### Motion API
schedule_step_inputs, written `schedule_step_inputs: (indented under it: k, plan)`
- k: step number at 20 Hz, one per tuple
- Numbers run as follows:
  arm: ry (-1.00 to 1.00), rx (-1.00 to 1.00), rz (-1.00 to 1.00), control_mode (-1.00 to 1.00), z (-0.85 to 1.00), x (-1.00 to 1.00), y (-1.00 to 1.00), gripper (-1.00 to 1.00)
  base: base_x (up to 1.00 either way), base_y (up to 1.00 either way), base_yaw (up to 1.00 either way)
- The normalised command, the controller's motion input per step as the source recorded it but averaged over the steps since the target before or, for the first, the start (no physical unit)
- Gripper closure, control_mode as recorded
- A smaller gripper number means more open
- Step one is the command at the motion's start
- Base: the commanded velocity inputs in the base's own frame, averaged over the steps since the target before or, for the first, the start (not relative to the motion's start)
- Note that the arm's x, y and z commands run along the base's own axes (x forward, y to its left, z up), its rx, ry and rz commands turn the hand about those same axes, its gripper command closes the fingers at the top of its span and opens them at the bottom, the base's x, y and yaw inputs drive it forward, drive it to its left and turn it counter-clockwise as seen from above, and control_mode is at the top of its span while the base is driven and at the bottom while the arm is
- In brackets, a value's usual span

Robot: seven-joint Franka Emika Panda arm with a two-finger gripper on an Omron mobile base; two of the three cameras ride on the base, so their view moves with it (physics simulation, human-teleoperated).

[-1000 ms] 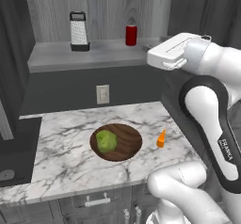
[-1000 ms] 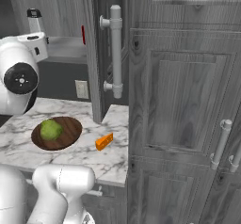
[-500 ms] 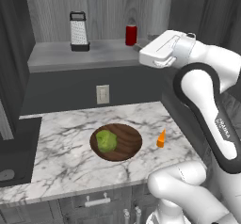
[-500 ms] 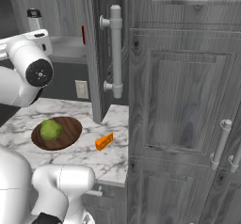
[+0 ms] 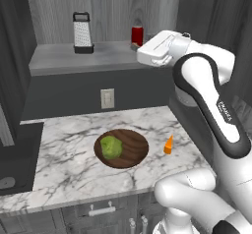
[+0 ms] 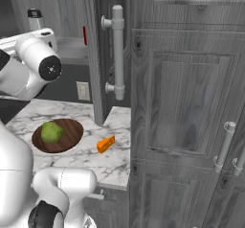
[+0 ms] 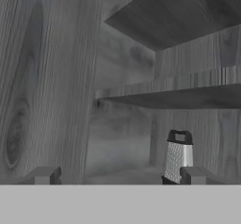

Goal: Pick the cheese from the fridge and the cheese grater from the cabinet and place them next to the salad bowl.

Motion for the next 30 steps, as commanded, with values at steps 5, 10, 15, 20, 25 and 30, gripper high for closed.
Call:
schedule_step_inputs:
  k: [5,10,15,20,25,30]
  plan:
    - [0.07,0.00,0.05,-1.00,0.00,0.32,0.11,-1.00,0.00,0.00,0.00]
    - [0.00,0.00,0.04,-1.00,0.00,0.25,0.17,-1.00,0.00,0.00,0.00]
    - [0.00,0.00,0.03,-1.00,0.00,0.21,0.16,-1.00,0.00,0.00,0.00]
    - [0.00,0.00,0.04,-1.00,0.00,0.16,0.03,-1.00,0.00,0.00,0.00]
    - [0.00,0.00,0.05,-1.00,0.00,0.25,0.00,-1.00,0.00,0.00,0.00]
    - [0.00,0.00,0.05,-1.00,0.00,0.30,0.00,-1.00,0.00,0.00,0.00]
